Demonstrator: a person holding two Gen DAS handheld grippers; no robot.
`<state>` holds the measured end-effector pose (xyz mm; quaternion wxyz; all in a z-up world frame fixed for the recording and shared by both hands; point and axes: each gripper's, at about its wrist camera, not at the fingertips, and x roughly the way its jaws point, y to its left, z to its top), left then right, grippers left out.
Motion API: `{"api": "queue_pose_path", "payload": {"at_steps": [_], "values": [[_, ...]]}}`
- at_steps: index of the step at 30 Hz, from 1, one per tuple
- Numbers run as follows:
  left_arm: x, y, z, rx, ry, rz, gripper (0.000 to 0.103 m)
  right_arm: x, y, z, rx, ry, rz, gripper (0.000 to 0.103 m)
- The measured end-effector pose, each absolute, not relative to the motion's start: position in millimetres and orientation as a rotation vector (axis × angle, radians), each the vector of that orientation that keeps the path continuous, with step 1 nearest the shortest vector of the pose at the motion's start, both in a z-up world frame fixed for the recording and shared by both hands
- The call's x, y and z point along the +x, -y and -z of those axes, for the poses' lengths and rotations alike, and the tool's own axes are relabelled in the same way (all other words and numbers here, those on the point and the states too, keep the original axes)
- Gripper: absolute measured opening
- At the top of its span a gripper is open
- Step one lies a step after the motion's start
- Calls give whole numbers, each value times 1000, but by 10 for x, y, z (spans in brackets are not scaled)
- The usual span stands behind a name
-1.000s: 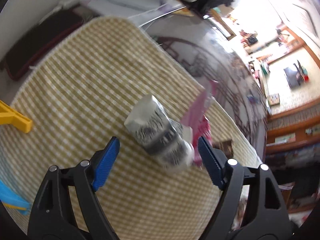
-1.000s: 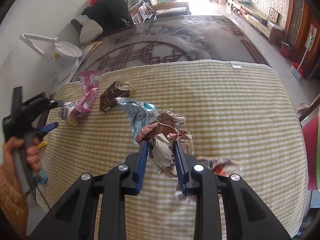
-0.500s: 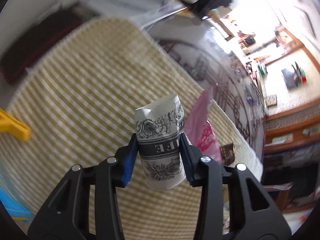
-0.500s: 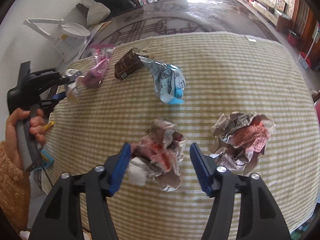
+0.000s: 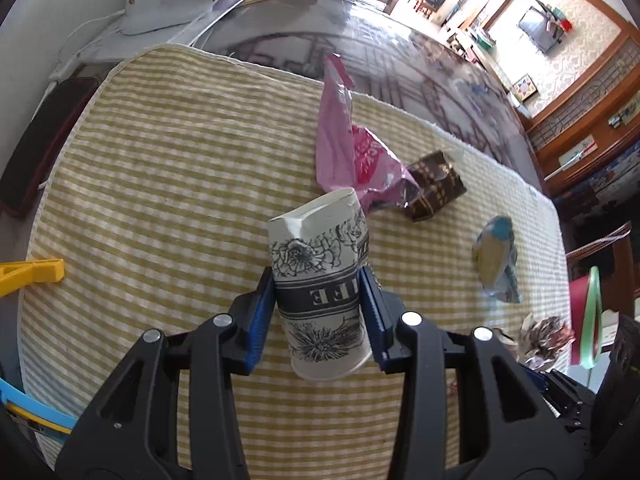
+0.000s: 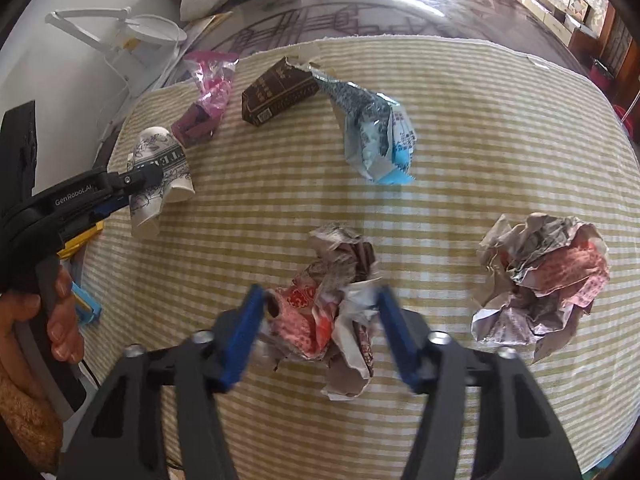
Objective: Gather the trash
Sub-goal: 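Grasp the crumpled foil wrapper with right tool while left grasps the white paper cup, then hold the foil wrapper with right tool while left regrasps and lifts the paper cup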
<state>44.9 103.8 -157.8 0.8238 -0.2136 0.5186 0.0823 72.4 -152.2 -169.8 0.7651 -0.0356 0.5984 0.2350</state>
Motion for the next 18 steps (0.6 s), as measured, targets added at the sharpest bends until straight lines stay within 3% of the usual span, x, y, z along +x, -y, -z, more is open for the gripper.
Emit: {"api": "queue_pose_path", "payload": {"at_steps": [4,18], "values": [[426,-995,1559,-446,-1103,-174,40,724,1588,1623,-54,-1276,-502,28],[502,-682,1348,-392,-1051,-118,40,612,1709,1382,-30,-1185,-506,26]]}}
